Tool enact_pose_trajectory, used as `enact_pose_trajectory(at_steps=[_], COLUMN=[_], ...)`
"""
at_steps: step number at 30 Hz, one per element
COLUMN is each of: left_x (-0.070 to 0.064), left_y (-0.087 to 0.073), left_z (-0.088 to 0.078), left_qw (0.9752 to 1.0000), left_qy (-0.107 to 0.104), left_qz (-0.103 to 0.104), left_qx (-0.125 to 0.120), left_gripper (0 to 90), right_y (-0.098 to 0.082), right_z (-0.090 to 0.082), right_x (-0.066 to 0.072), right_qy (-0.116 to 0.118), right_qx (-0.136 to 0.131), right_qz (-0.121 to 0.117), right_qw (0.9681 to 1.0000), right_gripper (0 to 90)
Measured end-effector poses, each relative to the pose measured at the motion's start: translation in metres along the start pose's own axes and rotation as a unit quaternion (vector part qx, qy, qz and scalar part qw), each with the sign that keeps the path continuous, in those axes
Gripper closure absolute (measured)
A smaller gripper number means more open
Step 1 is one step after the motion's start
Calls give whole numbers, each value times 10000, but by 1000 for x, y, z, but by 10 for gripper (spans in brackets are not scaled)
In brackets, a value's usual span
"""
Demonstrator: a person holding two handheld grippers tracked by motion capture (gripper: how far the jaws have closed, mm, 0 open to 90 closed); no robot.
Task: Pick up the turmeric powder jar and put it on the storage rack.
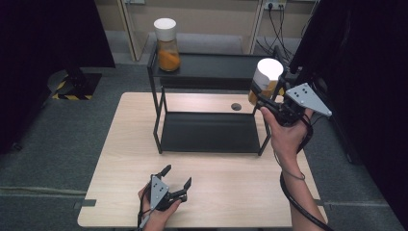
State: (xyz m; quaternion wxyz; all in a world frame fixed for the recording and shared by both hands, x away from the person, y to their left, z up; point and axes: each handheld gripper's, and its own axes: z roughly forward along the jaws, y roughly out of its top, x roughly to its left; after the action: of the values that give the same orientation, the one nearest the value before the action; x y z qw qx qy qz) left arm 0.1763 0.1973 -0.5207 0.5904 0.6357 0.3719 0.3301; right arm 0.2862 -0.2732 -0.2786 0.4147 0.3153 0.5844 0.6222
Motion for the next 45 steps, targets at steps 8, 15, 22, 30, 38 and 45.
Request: enact_pose_trajectory(at_steps=[8,15,22,30,38,45], left_x=[0,0,1,1,1,1], left_y=[0,0,0,0,-1,0], left_z=[0,0,0,0,0,0], left_qw=[10000,10000,10000,10000,10000,10000], left_qy=[-1,-6,-14,-16,-12,-14], left_qz=[2,-11,-18,-27,-38,-43], left_qx=[-1,-8,-7,-6,-16,-12], left_gripper=[138,138,137,137,137,136], right_y=[9,16,23,31,34,40], right_z=[6,16,28,45,62,74], right_x=[-1,-1,0,0,0,-3], right_qy=[-20,-55,-121,-239,-376,-468], right_qx=[-22,-4,78,142,267,295], right_qz=[-12,-5,-14,48,128,185], right_qw=[10000,10000,9999,9996,9989,9983], right_gripper=[310,310,310,310,310,310])
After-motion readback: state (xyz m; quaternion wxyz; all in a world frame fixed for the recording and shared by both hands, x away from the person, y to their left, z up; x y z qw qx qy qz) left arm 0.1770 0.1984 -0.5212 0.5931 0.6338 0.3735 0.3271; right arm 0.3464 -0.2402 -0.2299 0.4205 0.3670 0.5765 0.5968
